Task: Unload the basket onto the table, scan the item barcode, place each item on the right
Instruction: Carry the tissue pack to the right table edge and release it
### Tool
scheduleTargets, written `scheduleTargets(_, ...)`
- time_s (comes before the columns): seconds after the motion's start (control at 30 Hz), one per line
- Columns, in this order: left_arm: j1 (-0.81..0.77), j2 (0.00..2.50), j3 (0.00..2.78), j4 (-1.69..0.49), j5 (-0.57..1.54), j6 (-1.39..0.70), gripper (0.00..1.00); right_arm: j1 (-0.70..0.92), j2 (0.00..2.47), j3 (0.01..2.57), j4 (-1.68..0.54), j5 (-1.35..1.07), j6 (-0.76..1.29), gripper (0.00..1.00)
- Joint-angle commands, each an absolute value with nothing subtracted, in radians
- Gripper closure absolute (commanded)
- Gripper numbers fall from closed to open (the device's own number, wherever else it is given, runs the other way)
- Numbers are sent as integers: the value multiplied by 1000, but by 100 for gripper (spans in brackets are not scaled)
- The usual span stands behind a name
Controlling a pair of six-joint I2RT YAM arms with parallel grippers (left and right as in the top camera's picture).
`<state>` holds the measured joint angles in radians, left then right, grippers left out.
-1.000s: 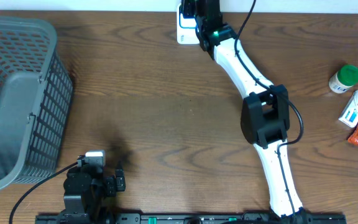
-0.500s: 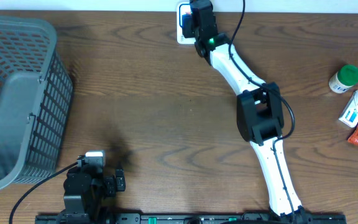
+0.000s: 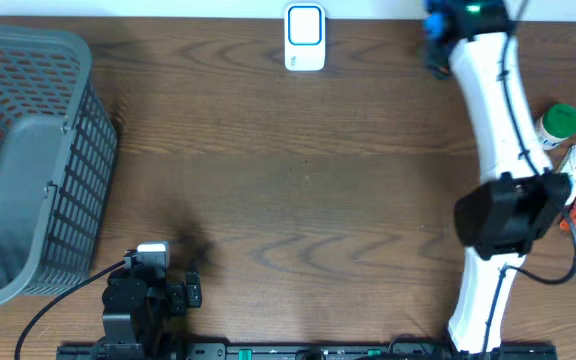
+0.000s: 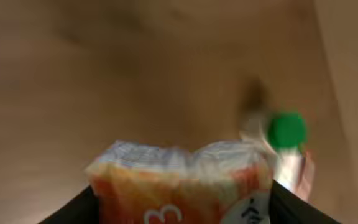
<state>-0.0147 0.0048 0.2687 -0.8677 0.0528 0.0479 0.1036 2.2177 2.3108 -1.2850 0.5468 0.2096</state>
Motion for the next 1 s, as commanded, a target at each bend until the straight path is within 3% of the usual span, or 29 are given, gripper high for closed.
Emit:
scheduleTargets(0.0, -12, 4, 270, -882, 44, 39, 1, -41, 2264, 2301, -1365, 595, 341, 41)
scheduleTargets(0.07, -12, 4, 270, -883, 44, 39, 1, -158, 2277, 2301, -1431, 519, 400, 39)
scheduleTargets(0.13, -12, 4, 270, -883, 44, 39, 1, -221, 2277, 2301, -1441, 425, 403, 27)
scheduleTargets(0.17, -12, 4, 270, -883, 44, 40, 1, -267, 2275, 2301, -1456, 366, 403, 2)
scheduleTargets(0.4, -12, 4, 270, -883, 44, 39, 1, -419, 2213, 2301, -1510, 116, 422, 1)
scheduleTargets(0.57, -12, 4, 270, -883, 44, 39, 1, -390, 1937, 2301, -1451, -27, 421, 1)
scheduleTargets(0.73, -12, 4, 270, -883, 44, 39, 1, -394, 1591, 2301, -1176, -303, 462, 1)
scheduleTargets(0.87, -12, 4, 270, -883, 44, 40, 1, -391, 1369, 2301, -931, -312, 453, 1)
scheduleTargets(0.97, -12, 4, 270, -882, 35, 41, 1, -391, 1272, 2301, -894, -287, 384, 1)
